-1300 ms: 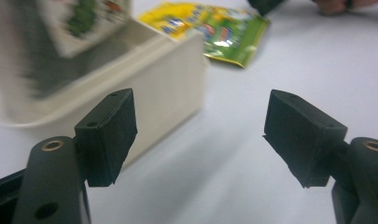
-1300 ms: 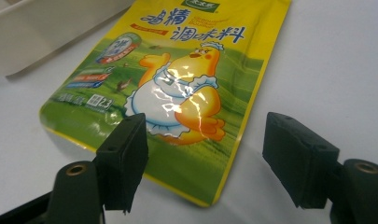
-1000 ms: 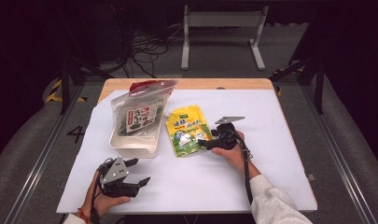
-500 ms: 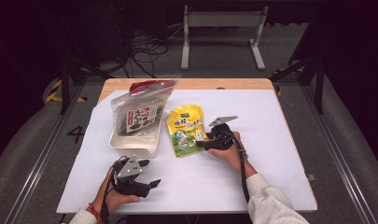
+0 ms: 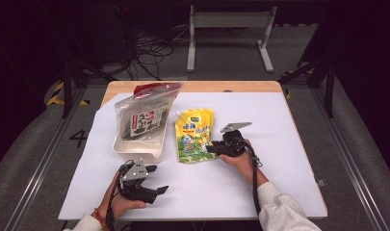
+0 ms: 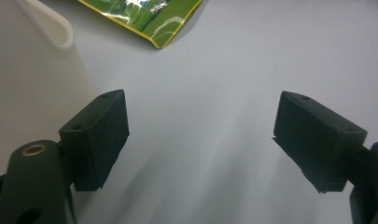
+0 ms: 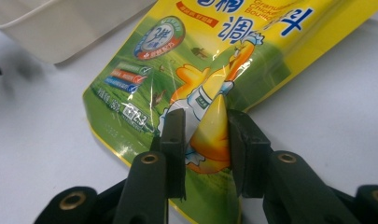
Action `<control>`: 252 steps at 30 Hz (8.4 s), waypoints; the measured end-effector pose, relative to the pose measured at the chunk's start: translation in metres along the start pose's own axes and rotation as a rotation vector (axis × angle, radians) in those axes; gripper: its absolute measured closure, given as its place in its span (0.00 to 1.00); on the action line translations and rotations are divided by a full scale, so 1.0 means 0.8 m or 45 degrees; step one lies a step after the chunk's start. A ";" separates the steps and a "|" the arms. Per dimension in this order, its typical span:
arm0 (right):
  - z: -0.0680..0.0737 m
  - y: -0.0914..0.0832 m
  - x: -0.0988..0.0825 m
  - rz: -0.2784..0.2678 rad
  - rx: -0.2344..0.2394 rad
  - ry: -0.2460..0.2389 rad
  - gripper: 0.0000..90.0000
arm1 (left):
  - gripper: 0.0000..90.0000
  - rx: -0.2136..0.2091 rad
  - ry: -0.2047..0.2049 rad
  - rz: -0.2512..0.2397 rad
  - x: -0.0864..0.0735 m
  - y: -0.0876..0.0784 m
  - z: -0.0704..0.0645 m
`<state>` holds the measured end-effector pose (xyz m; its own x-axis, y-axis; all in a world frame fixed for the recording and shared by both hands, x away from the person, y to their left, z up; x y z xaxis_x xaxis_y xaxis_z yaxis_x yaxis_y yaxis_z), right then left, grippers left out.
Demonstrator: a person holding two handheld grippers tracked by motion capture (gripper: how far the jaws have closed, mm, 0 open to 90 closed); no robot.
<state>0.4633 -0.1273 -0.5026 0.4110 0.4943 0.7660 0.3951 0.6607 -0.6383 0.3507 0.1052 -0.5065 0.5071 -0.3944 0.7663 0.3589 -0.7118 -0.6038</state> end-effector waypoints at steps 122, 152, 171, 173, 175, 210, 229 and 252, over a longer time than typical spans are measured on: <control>0.061 -0.141 -0.099 -0.131 -0.125 -0.233 0.35 | 0.96 0.003 0.191 -0.609 0.145 -0.150 0.033; 0.062 -0.132 -0.103 -0.111 -0.089 -0.218 0.33 | 0.97 -0.033 0.163 -0.517 0.117 -0.151 0.106; 0.065 -0.128 -0.105 -0.093 -0.066 -0.209 0.32 | 0.96 -0.183 0.098 -0.478 0.105 -0.146 0.114; 0.065 -0.127 -0.105 -0.090 -0.061 -0.207 0.32 | 0.92 -0.160 0.072 -0.477 0.104 -0.140 0.116; 0.065 -0.127 -0.106 -0.084 -0.064 -0.208 0.32 | 0.80 -0.129 0.023 -0.497 0.104 -0.136 0.121; 0.064 -0.122 -0.110 -0.051 -0.034 -0.183 0.30 | 0.88 -0.003 -0.008 -0.596 0.124 -0.156 0.117; 0.064 -0.121 -0.111 -0.043 -0.031 -0.179 0.30 | 0.98 0.121 0.073 -0.378 0.129 -0.151 0.106; 0.065 -0.123 -0.106 -0.056 -0.033 -0.192 0.30 | 0.99 0.137 0.025 -0.357 0.103 -0.128 0.121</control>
<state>0.3464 -0.2048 -0.5009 0.2655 0.5455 0.7949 0.4316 0.6700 -0.6040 0.4315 0.2023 -0.4029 0.3618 -0.2033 0.9098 0.5644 -0.7290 -0.3874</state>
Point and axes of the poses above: each handheld gripper's, and its own axes: y roughly forward along the jaws, x roughly out of its top, z roughly to its left, the point moved 8 cm from there along y, roughly forward along the jaws, and after that the axes turned 11 degrees about -y, right-handed, at the moved point
